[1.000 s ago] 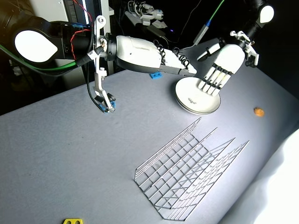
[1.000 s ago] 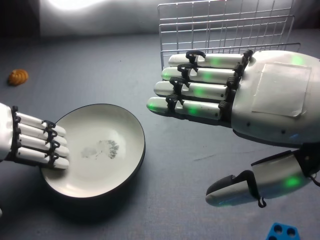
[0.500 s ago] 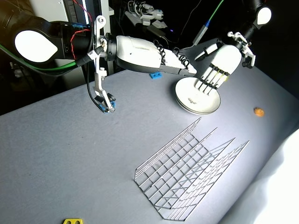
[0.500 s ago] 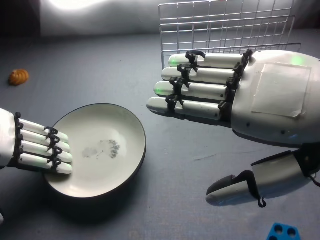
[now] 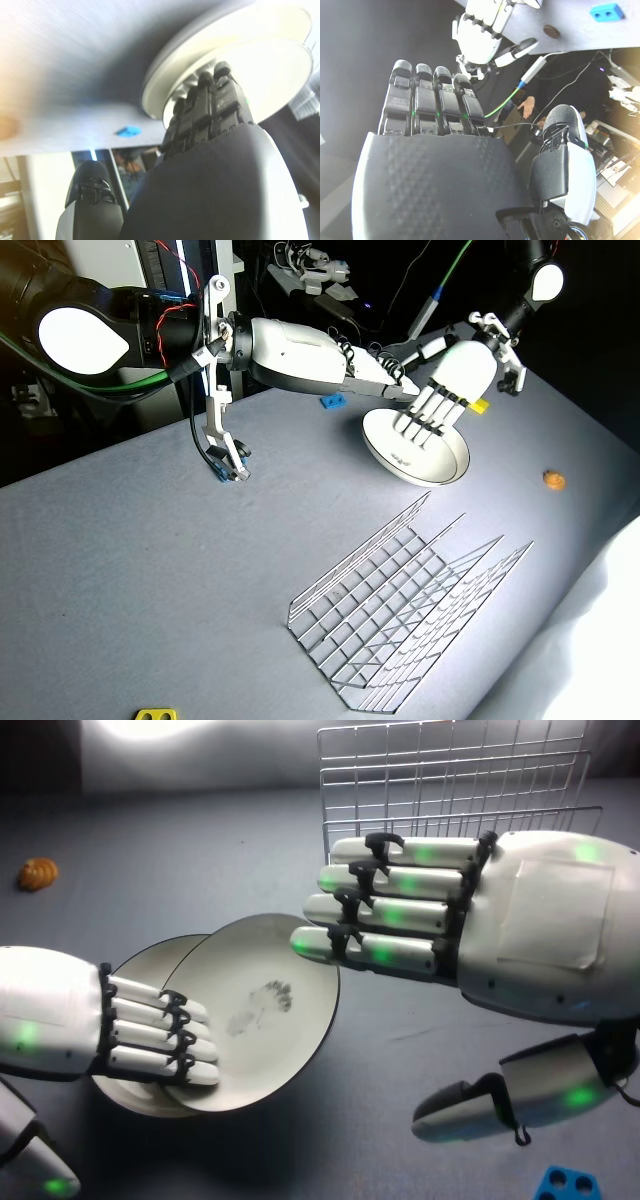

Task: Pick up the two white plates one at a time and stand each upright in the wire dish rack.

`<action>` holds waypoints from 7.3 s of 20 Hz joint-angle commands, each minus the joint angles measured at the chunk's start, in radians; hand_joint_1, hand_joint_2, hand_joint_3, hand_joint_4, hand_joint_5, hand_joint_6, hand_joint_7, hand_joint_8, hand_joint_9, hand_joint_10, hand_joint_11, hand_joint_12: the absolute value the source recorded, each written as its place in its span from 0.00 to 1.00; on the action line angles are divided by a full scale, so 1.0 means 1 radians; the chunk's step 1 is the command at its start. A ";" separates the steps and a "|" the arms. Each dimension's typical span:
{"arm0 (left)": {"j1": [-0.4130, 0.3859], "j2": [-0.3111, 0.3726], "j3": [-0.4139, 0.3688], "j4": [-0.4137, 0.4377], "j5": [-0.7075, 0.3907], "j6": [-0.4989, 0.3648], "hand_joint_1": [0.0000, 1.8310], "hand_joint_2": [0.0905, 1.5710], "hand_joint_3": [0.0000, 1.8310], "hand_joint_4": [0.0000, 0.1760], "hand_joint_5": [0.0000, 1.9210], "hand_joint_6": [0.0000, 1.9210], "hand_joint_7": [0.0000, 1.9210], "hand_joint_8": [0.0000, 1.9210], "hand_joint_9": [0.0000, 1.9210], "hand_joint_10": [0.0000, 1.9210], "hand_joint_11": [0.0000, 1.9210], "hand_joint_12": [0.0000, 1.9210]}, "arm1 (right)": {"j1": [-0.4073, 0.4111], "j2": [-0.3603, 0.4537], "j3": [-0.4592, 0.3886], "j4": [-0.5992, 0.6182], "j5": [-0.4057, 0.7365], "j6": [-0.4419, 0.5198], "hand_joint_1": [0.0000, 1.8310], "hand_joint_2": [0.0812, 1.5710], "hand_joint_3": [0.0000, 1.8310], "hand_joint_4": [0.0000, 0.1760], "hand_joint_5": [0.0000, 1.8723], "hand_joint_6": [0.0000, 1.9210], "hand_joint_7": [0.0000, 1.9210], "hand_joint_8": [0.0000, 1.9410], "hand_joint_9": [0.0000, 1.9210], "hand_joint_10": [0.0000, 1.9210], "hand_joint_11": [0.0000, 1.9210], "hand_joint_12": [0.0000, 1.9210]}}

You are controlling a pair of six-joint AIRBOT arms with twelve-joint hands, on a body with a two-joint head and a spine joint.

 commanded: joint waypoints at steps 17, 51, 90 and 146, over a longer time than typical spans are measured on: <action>-0.008 -0.046 -0.001 -0.044 -0.013 -0.004 0.00 0.69 0.00 0.00 0.01 0.00 0.00 0.00 0.00 0.00 0.00 0.00 | -0.062 -0.240 0.190 0.016 0.168 -0.183 0.58 0.65 0.00 0.00 0.04 0.01 0.01 0.00 0.01 0.00 0.03 0.02; -0.014 -0.044 0.003 -0.069 -0.025 -0.018 0.00 0.70 0.00 0.00 0.01 0.00 0.00 0.00 0.00 0.00 0.00 0.00 | -0.056 -0.554 0.483 0.033 0.228 -0.221 0.67 0.67 0.00 0.03 0.56 0.50 0.56 0.39 0.62 0.01 0.39 0.45; -0.129 0.185 0.026 -0.003 -0.014 -0.066 0.00 0.70 0.00 0.00 0.00 0.00 0.00 0.00 0.00 0.00 0.00 0.00 | 0.229 -0.223 0.107 0.206 0.104 0.038 0.68 0.65 0.00 0.09 0.60 0.42 0.59 0.33 0.63 0.00 0.37 0.49; -0.094 0.113 0.007 0.022 0.105 -0.110 0.00 0.70 0.00 0.00 0.05 0.01 0.05 0.00 0.04 0.00 0.02 0.01 | 0.504 -0.079 0.537 0.185 -0.367 0.711 0.68 0.66 0.00 0.09 0.58 0.47 0.58 0.36 0.63 0.00 0.42 0.44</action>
